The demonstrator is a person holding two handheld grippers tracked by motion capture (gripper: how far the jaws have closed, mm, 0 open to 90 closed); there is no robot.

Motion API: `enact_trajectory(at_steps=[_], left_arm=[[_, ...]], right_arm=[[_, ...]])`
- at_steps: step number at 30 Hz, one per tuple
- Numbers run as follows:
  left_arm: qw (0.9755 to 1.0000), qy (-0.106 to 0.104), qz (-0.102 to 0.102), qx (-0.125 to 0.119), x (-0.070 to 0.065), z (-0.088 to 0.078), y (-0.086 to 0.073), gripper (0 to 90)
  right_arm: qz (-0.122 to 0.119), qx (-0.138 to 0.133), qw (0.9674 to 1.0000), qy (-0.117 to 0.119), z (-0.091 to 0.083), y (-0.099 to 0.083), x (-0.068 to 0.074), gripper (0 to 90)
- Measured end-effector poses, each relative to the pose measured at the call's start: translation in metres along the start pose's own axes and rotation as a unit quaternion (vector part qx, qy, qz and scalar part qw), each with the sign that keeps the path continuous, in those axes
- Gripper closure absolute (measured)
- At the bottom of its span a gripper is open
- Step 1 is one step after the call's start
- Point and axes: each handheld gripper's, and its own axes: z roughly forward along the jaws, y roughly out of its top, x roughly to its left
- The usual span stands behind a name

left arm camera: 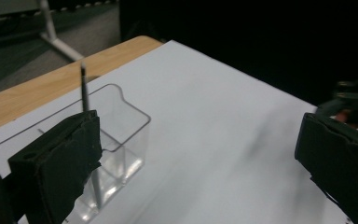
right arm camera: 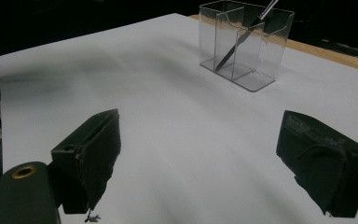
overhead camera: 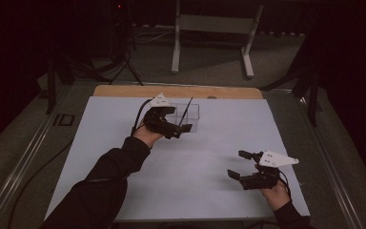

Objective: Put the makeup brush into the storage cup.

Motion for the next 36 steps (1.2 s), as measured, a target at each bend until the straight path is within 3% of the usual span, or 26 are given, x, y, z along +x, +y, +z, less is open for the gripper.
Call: enact_trajectory(at_steps=[5, 10, 24, 29, 36], left_arm=[[0.9998, -0.017, 0.003, -0.003, -0.004, -0.009, -0.008, 2.1], [0.9994, -0.027, 0.019, -0.004, -0.007, -0.019, -0.018, 3.1], [0.9981, -0.058, 0.020, -0.003, -0.014, -0.043, -0.043, 3.1], [0.9972, -0.066, 0.034, 0.000, -0.019, -0.051, -0.052, 3.1], [0.9963, -0.079, 0.034, -0.003, -0.025, -0.062, -0.065, 3.1]], right_arm=[[0.001, 0.001, 1.0000, -0.001, 0.000, 0.000, 0.000, 13.6], [0.000, 0.004, 1.0000, -0.001, 0.001, 0.000, 0.001, 13.6], [0.001, 0.004, 1.0000, -0.001, 0.002, -0.001, 0.000, 13.6], [0.002, 0.004, 1.0000, -0.001, 0.002, -0.001, 0.000, 13.6], [0.001, 0.004, 1.0000, -0.001, 0.002, -0.001, 0.000, 13.6]])
